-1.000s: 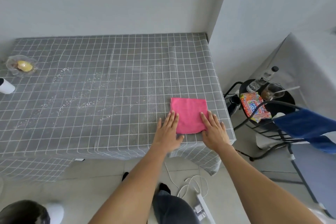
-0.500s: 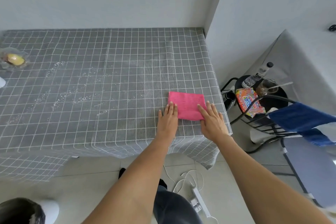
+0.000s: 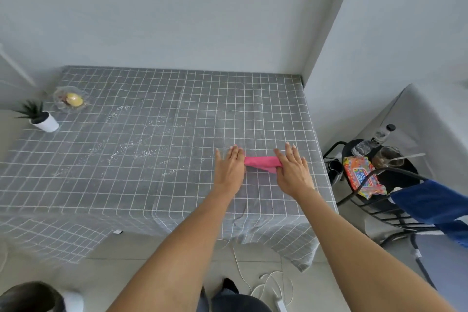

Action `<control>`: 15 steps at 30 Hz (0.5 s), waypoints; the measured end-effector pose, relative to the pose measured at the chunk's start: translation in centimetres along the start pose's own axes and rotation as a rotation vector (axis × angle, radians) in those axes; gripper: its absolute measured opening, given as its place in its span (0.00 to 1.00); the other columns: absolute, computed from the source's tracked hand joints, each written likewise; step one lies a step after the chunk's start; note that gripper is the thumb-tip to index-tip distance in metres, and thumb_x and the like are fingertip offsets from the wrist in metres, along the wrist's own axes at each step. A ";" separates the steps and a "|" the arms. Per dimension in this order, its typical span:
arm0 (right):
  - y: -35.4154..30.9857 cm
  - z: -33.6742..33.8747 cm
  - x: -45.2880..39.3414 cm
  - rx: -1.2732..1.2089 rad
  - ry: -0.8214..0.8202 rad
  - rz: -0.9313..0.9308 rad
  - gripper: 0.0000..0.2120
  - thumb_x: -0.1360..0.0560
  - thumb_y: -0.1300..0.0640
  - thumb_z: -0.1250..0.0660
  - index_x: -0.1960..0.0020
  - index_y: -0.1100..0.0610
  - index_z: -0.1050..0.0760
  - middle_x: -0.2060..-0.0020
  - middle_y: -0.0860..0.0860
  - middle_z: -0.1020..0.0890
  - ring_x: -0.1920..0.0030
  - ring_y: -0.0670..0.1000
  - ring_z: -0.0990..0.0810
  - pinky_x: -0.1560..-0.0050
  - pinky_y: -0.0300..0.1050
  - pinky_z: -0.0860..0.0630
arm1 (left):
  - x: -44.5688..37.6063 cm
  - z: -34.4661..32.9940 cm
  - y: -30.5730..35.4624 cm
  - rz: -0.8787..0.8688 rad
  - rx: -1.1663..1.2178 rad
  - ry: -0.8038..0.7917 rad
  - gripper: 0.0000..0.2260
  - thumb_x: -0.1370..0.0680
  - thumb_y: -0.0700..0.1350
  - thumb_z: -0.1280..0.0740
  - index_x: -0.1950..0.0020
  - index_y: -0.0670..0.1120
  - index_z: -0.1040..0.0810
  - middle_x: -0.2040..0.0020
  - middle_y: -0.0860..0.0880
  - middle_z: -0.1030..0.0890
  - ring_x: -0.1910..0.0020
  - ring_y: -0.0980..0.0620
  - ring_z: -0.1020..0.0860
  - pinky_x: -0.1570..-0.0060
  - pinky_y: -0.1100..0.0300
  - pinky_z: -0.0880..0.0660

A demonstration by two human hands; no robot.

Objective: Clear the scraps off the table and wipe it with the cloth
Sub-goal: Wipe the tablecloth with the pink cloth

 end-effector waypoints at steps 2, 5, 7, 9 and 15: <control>-2.6 0.6 -1.4 0.003 0.012 0.054 0.24 0.18 0.56 0.50 0.22 0.51 0.47 0.22 0.54 0.54 0.22 0.55 0.58 0.24 0.57 0.56 | -0.1 1.6 -2.5 0.038 -0.002 0.027 0.25 0.18 0.43 0.40 0.23 0.41 0.44 0.23 0.43 0.43 0.23 0.48 0.44 0.27 0.39 0.53; -7.3 0.8 -3.3 -0.004 0.018 0.131 0.24 0.18 0.56 0.50 0.22 0.51 0.47 0.22 0.54 0.54 0.22 0.55 0.58 0.24 0.57 0.56 | 0.1 3.8 -7.0 0.096 -0.039 0.046 0.28 0.20 0.44 0.37 0.23 0.41 0.44 0.23 0.43 0.43 0.23 0.48 0.44 0.27 0.39 0.52; -10.8 0.5 -4.4 -0.001 0.011 0.187 0.24 0.17 0.56 0.50 0.22 0.51 0.47 0.22 0.54 0.54 0.22 0.56 0.58 0.24 0.56 0.57 | 0.7 5.0 -10.3 0.146 -0.049 0.050 0.28 0.20 0.45 0.37 0.23 0.41 0.45 0.22 0.44 0.43 0.23 0.49 0.45 0.27 0.40 0.53; -14.5 -0.1 -5.5 0.006 -0.015 0.236 0.23 0.17 0.55 0.51 0.23 0.51 0.47 0.22 0.54 0.54 0.22 0.56 0.59 0.24 0.56 0.57 | 1.5 5.9 -13.8 0.190 -0.047 0.052 0.28 0.20 0.45 0.37 0.23 0.42 0.44 0.22 0.44 0.43 0.23 0.49 0.44 0.27 0.40 0.53; -25.3 -3.2 -7.8 0.003 -0.079 0.357 0.23 0.18 0.55 0.50 0.23 0.51 0.45 0.22 0.55 0.54 0.22 0.56 0.58 0.24 0.57 0.57 | 4.3 7.4 -24.7 0.274 -0.004 0.035 0.22 0.17 0.44 0.45 0.24 0.45 0.41 0.23 0.47 0.40 0.24 0.51 0.43 0.26 0.41 0.53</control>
Point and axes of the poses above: each hand's wrist, its own x-axis away from the middle knuckle, its own z-axis out of the back of the hand, y = z × x, the point moved 5 cm from there along -x, towards the middle knuckle
